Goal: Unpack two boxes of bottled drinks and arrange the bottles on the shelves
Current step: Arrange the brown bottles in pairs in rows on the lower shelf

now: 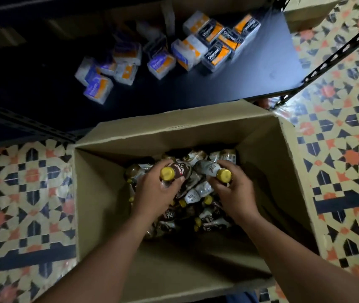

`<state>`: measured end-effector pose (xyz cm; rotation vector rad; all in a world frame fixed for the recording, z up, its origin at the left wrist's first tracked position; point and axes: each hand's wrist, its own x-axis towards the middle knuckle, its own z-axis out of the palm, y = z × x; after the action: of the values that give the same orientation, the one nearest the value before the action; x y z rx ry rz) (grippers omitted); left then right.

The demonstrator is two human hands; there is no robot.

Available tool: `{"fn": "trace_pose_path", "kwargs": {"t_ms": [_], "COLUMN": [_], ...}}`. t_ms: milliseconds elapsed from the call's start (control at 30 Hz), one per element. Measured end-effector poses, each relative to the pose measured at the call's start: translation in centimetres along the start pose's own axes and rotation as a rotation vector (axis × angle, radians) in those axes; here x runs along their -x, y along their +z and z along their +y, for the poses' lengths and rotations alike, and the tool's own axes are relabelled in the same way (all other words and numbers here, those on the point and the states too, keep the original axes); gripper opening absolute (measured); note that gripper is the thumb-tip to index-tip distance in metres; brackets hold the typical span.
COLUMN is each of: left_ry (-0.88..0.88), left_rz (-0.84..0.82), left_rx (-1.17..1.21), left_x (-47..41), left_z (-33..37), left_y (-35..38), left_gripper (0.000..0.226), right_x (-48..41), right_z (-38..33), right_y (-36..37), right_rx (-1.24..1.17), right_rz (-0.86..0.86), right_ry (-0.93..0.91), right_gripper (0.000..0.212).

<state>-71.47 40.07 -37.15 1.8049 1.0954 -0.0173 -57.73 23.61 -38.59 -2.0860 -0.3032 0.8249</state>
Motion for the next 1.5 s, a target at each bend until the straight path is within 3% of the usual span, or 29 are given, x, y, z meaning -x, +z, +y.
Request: {"fn": "trace_pose_path", "kwargs": {"t_ms": [167,400,533,767,967,1200,1500], "left_ry": [0.039,0.100,0.123,0.190,0.391,0.690,0.817], "left_rz": [-0.028,0.097,0.138,0.196,0.303,0.397,0.497], "left_rx": [0.082,0.151,0.198,0.287,0.373,0.323,0.216], "left_x": [0.4,3.5,6.2,10.3,10.1,6.9,1.3], "left_z": [2.7,8.0,11.9,17.4,21.1,25.6,29.8], "left_y": [-3.1,-7.8,-10.6,-14.5,-18.0,-22.1,-27.1], "left_gripper": [0.050,0.037,0.035,0.052,0.049,0.043,0.043], "right_x": [1.3,4.5,6.5,9.0,8.0,3.8,-1.8], "right_z": [-3.8,-11.8,-15.9,-22.2,-26.1,-32.2,-40.8], "right_y": [0.7,-2.0,-4.3,-7.5,-8.0,-9.0,-10.8], "right_rx": [-0.136,-0.158,-0.219,-0.255,-0.323,-0.296,-0.239], "right_rz": [-0.010,0.034,0.024,0.049,0.083,0.124,0.195], "right_ry": [0.050,-0.115,-0.185,-0.369,-0.517,-0.821,-0.963], "right_gripper": [0.053,0.036,0.042,0.032,0.049,0.048,0.043]}}
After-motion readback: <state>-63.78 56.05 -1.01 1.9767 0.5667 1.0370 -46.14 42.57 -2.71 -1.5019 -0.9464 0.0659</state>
